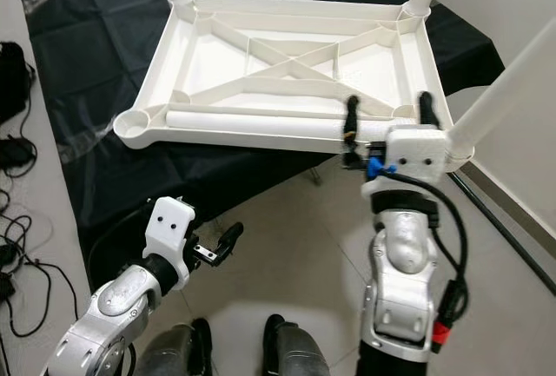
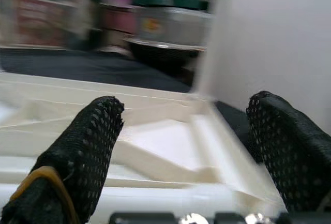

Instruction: Building children table

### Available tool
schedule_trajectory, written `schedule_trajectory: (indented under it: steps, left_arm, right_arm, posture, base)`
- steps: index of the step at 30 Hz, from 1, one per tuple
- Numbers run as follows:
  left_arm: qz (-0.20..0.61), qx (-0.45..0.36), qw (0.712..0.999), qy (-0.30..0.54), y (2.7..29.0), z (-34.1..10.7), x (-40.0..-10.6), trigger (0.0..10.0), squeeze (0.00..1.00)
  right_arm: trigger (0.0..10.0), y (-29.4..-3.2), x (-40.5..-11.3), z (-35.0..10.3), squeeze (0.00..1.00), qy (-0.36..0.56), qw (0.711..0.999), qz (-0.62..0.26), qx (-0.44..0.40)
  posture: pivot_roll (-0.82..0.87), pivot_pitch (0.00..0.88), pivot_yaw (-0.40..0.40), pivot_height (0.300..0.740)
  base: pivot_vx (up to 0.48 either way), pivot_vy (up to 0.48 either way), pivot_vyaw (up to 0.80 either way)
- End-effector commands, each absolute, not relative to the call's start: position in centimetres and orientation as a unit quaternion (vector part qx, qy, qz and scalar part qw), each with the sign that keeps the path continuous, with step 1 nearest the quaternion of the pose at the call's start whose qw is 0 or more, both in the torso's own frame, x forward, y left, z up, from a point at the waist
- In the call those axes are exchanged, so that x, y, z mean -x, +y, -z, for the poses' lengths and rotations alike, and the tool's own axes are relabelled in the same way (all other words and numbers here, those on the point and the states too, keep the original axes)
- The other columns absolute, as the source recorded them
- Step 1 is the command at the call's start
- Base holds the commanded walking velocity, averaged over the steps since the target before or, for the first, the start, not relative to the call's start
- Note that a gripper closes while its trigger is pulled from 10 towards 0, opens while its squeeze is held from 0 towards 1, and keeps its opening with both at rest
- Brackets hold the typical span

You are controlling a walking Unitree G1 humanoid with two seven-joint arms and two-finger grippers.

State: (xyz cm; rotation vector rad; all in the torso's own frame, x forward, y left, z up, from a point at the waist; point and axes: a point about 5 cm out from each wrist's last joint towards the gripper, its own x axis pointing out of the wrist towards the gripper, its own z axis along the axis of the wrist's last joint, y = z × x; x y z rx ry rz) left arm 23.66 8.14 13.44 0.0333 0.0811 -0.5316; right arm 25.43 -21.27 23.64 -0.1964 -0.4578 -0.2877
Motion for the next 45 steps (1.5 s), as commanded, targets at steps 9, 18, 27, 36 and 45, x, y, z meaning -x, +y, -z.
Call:
schedule_trajectory:
  steps: [9,18,27,36,45]
  left_arm:
    - [0.269,-0.02,0.961,0.052,8.4,-12.5,-23.5,10.0,0.0]
    - [0.27,-0.022,0.961,0.05,8.5,-12.6,-23.6,10.0,0.0]
    - [0.273,-0.024,0.961,0.045,8.6,-12.8,-23.4,10.0,0.0]
    - [0.276,-0.024,0.96,0.043,8.7,-13.1,-23.1,10.0,0.0]
    - [0.278,-0.027,0.959,0.043,8.9,-13.3,-22.9,10.0,0.0]
  right_arm:
    - [10.0,-26.1,-24.5,-24.0,0.0,-0.182,0.924,0.309,0.134]
    - [10.0,-26.6,-24.7,-24.5,0.0,-0.183,0.919,0.322,0.138]
    - [10.0,-29.1,-27.3,-26.6,0.0,-0.207,0.911,0.334,0.124]
    - [10.0,-32.1,-29.5,-28.3,0.0,-0.205,0.911,0.346,0.095]
    - [10.0,-31.6,-33.7,-30.1,0.0,-0.223,0.96,0.169,0.023]
  posture:
    - [0.09,0.18,0.001,0.74]
    - [0.09,0.192,0.008,0.74]
    - [0.1,0.213,0.01,0.74]
    - [0.11,0.233,0.015,0.74]
    - [0.12,0.25,0.024,0.74]
  base:
    - [0.0,0.0,0.0]
    - [0.0,0.0,0.0]
    - [0.0,0.0,0.0]
    - [0.0,0.0,0.0]
    - [0.0,0.0,0.0]
